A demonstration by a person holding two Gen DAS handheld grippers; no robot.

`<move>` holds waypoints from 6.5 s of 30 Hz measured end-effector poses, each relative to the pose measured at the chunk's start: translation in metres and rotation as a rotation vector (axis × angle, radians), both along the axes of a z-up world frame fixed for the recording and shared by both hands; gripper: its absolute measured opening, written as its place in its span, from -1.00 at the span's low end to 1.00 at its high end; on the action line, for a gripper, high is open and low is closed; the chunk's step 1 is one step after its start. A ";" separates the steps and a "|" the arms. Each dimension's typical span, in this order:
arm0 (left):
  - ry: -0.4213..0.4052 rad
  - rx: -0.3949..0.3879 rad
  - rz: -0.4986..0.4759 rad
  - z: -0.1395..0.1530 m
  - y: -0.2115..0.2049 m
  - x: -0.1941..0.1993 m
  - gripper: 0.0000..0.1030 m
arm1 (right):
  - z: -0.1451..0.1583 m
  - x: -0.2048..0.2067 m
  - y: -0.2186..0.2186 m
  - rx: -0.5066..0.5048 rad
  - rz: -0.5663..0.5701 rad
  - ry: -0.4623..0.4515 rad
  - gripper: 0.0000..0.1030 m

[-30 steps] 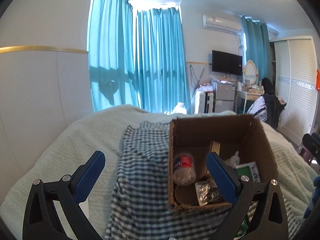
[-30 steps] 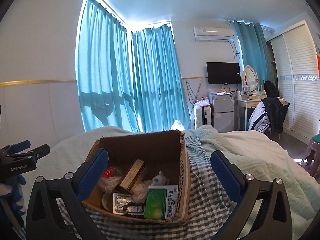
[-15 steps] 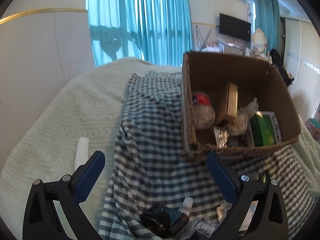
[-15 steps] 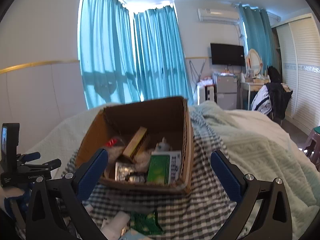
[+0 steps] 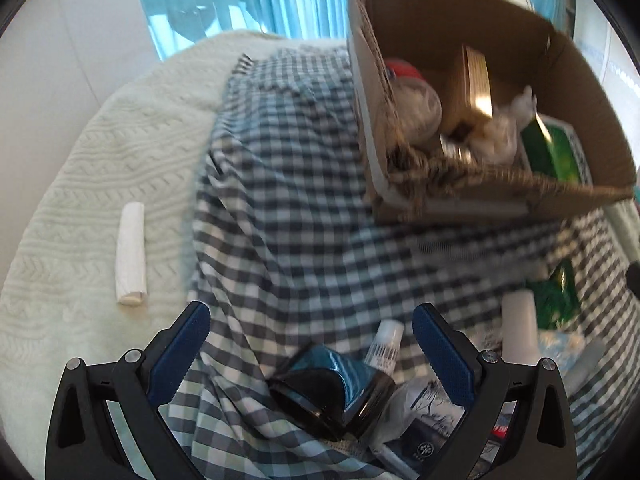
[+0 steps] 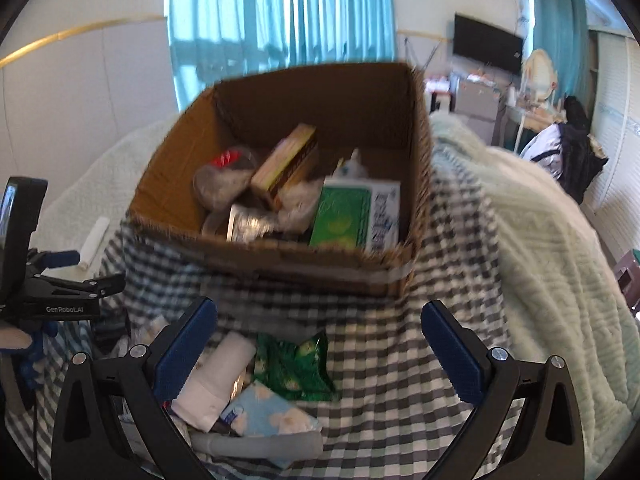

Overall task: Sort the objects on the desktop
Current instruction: 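Withdraw both open tools from the box back toward the item pile, then grasp the black-and-teal case with the left tool while the right tool grasps the green snack packet, then carry the black case and green packet up over the cardboard box with both tools, then lower both tools into the box and open them to release the items, then withdraw both open tools from the box back toward the item pile, then grasp the dark printed pouch with the left tool while the right tool grasps a white cylinder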

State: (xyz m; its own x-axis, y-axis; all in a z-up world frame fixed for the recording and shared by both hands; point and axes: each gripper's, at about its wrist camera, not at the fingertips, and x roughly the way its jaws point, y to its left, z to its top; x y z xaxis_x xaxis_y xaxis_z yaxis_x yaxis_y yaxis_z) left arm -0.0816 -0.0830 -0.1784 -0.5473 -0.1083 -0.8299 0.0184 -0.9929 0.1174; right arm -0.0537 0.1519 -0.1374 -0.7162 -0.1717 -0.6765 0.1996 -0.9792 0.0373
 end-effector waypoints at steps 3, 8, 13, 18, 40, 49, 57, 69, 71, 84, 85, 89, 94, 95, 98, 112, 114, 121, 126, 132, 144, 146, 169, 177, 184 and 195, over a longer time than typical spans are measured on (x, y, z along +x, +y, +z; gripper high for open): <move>-0.050 0.012 0.001 -0.008 -0.001 0.000 1.00 | -0.022 -0.008 -0.011 0.028 0.054 -0.101 0.99; -0.163 0.037 -0.034 -0.026 0.000 -0.003 1.00 | -0.051 -0.020 -0.018 0.071 0.062 -0.214 0.93; -0.267 0.022 -0.051 -0.048 0.005 -0.006 1.00 | -0.067 -0.027 -0.014 0.066 0.055 -0.276 0.93; -0.294 0.020 -0.052 -0.054 0.005 -0.004 0.57 | -0.086 -0.036 -0.017 0.062 0.067 -0.366 0.56; 0.029 0.052 -0.118 0.042 0.014 0.023 0.54 | -0.024 0.008 -0.044 0.115 0.213 -0.157 -0.90; 0.174 0.131 -0.151 0.068 0.008 0.028 0.54 | 0.025 0.015 -0.038 0.027 0.198 0.010 -0.92; 0.347 0.147 -0.182 0.110 0.018 0.049 0.54 | 0.053 0.025 -0.033 -0.010 0.150 0.146 -0.94; 0.531 0.223 -0.198 0.166 0.037 0.064 0.54 | 0.117 0.037 -0.020 -0.049 0.096 0.355 -0.95; 0.568 0.225 -0.196 0.176 0.039 0.067 0.54 | 0.127 0.039 -0.020 -0.054 0.091 0.388 -0.95; 0.776 0.207 -0.198 0.215 0.059 0.055 0.54 | 0.179 0.037 -0.012 -0.121 0.032 0.562 -0.95; 0.783 0.213 -0.192 0.214 0.059 0.052 0.54 | 0.180 0.037 -0.012 -0.119 0.026 0.569 -0.95; 0.785 0.222 -0.190 0.202 0.056 0.032 0.54 | 0.181 0.031 -0.007 -0.114 0.001 0.580 -0.95; 0.788 0.217 -0.197 0.176 0.057 0.009 0.54 | 0.165 0.010 0.001 -0.128 -0.029 0.544 -0.95; 0.789 0.215 -0.198 0.170 0.056 0.005 0.54 | 0.162 0.005 0.002 -0.126 -0.037 0.536 -0.95; 0.782 0.207 -0.192 0.152 0.056 -0.010 0.54 | 0.146 -0.012 0.004 -0.118 -0.049 0.497 -0.95; 0.524 0.168 -0.186 0.081 0.068 -0.061 0.54 | 0.066 -0.072 -0.003 -0.062 -0.059 0.278 -0.94; 0.514 0.166 -0.181 0.078 0.068 -0.062 0.54 | 0.060 -0.073 -0.005 -0.049 -0.060 0.268 -0.93; 0.580 0.176 -0.145 0.088 0.063 -0.053 0.87 | 0.062 -0.068 -0.012 -0.027 -0.067 0.287 -0.58; 0.619 0.171 -0.152 0.103 0.063 -0.043 0.97 | 0.075 -0.055 -0.010 -0.041 -0.080 0.338 -0.19; 0.692 0.191 -0.160 0.133 0.061 -0.021 1.00 | 0.097 -0.027 -0.008 -0.041 -0.118 0.484 0.82; 0.734 0.184 -0.117 0.180 0.043 0.018 1.00 | 0.129 0.013 0.001 -0.042 -0.146 0.585 0.99; 0.698 0.188 -0.115 0.182 0.038 0.020 1.00 | 0.131 0.021 0.002 -0.037 -0.145 0.591 0.99; 0.264 0.137 -0.129 0.073 0.040 0.034 1.00 | 0.050 0.036 -0.003 -0.083 -0.092 0.178 0.99; -0.046 0.203 -0.080 0.025 0.034 0.020 0.96 | 0.005 0.032 0.005 -0.192 -0.105 -0.094 0.98; -0.219 0.222 -0.095 -0.010 0.036 0.025 0.68 | -0.036 0.022 0.013 -0.334 -0.128 -0.311 0.74; -0.329 0.244 -0.170 -0.039 0.046 0.030 -0.34 | -0.064 0.019 0.007 -0.382 -0.080 -0.440 -0.63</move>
